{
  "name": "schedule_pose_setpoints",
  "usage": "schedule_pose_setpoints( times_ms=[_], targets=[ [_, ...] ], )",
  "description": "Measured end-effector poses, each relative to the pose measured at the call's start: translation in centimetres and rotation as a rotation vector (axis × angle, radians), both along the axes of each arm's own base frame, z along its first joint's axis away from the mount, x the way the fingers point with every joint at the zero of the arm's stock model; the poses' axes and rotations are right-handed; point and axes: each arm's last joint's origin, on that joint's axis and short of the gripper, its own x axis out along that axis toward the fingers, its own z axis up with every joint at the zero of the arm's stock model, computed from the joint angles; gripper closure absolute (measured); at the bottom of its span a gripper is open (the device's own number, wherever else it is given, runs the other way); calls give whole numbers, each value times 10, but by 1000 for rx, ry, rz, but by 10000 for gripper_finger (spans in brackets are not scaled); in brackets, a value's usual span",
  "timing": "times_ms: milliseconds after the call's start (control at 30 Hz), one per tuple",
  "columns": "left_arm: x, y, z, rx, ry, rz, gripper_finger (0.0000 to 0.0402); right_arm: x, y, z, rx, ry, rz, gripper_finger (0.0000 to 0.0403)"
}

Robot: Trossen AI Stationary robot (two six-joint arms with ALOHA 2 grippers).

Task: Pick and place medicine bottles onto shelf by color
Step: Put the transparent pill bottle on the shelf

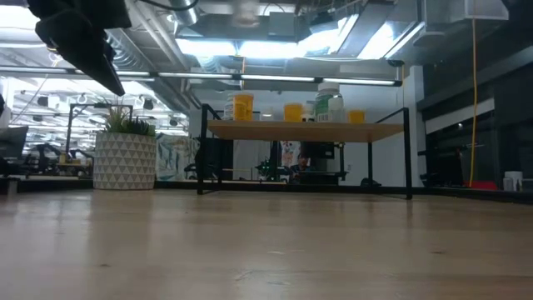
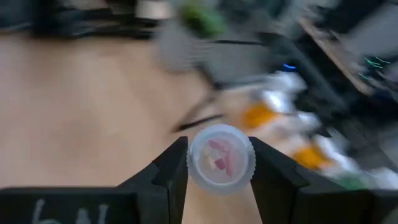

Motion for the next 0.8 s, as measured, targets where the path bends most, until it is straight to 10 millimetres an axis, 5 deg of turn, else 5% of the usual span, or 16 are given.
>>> schedule_pose_setpoints(
  times_ms=[200, 467, 633, 800],
  targets=[
    [0, 0, 0, 0, 0, 0, 303, -9, -86, 28, 132, -60, -259, 263],
    [0, 0, 0, 0, 0, 0, 303, 9, -203, -1, 426, 16, -434, 263],
    [0, 0, 0, 0, 0, 0, 303, 12, -243, -5, 469, -46, -463, 263],
    [0, 0, 0, 0, 0, 0, 303, 12, -258, -7, 510, -67, -472, 263]
  ],
)
